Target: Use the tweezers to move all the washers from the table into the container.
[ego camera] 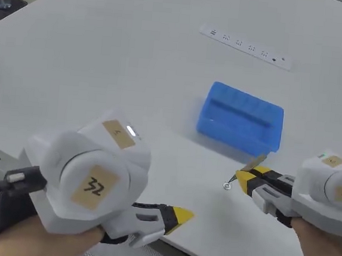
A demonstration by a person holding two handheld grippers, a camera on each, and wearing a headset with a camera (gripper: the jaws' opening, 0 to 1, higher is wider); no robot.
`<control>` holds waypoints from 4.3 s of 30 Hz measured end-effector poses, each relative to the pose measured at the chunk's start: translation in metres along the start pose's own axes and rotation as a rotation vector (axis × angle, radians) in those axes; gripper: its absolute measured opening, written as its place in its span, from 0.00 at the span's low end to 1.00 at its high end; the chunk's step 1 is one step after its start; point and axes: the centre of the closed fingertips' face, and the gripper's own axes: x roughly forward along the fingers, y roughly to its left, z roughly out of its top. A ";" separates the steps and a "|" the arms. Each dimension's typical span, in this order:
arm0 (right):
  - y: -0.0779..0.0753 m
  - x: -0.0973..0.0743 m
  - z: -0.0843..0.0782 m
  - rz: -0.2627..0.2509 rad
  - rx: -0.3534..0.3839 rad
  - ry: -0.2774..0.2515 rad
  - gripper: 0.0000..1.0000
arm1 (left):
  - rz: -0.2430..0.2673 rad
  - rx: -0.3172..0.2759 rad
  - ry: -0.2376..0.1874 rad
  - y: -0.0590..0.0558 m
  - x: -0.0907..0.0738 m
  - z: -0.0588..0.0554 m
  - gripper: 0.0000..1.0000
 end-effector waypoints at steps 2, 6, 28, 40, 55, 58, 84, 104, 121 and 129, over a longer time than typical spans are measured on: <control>0.000 0.000 -0.001 0.001 0.000 0.004 0.04 | 0.000 0.000 0.001 0.000 0.000 0.000 0.96; -0.002 0.000 -0.003 -0.004 -0.002 0.005 0.04 | -0.002 -0.001 0.004 0.000 0.000 -0.001 0.96; 0.002 -0.001 -0.008 -0.042 0.000 -0.018 0.03 | -0.006 0.002 0.010 -0.002 0.002 -0.003 0.96; -0.002 -0.004 0.013 -0.031 0.004 -0.020 0.03 | 0.009 -0.002 0.008 0.004 -0.002 -0.004 0.96; -0.022 -0.019 0.053 -0.078 -0.027 -0.084 0.03 | 0.008 0.002 0.005 0.003 -0.002 -0.003 0.96; -0.027 -0.021 0.061 -0.086 -0.017 -0.104 0.03 | 0.009 0.004 0.005 0.004 -0.001 -0.002 0.96; -0.085 0.019 0.080 -0.172 -0.008 -0.128 0.03 | 0.009 0.002 0.021 0.006 0.000 -0.005 0.96; -0.094 0.044 0.060 -0.181 -0.015 -0.059 0.03 | 0.002 0.002 0.021 0.004 0.004 0.001 0.96; -0.098 0.054 0.052 -0.184 -0.014 -0.036 0.03 | 0.006 0.001 0.034 0.007 0.005 -0.001 0.96; -0.097 0.057 0.052 -0.185 -0.022 -0.046 0.03 | 0.001 0.011 0.043 0.006 0.006 -0.002 0.96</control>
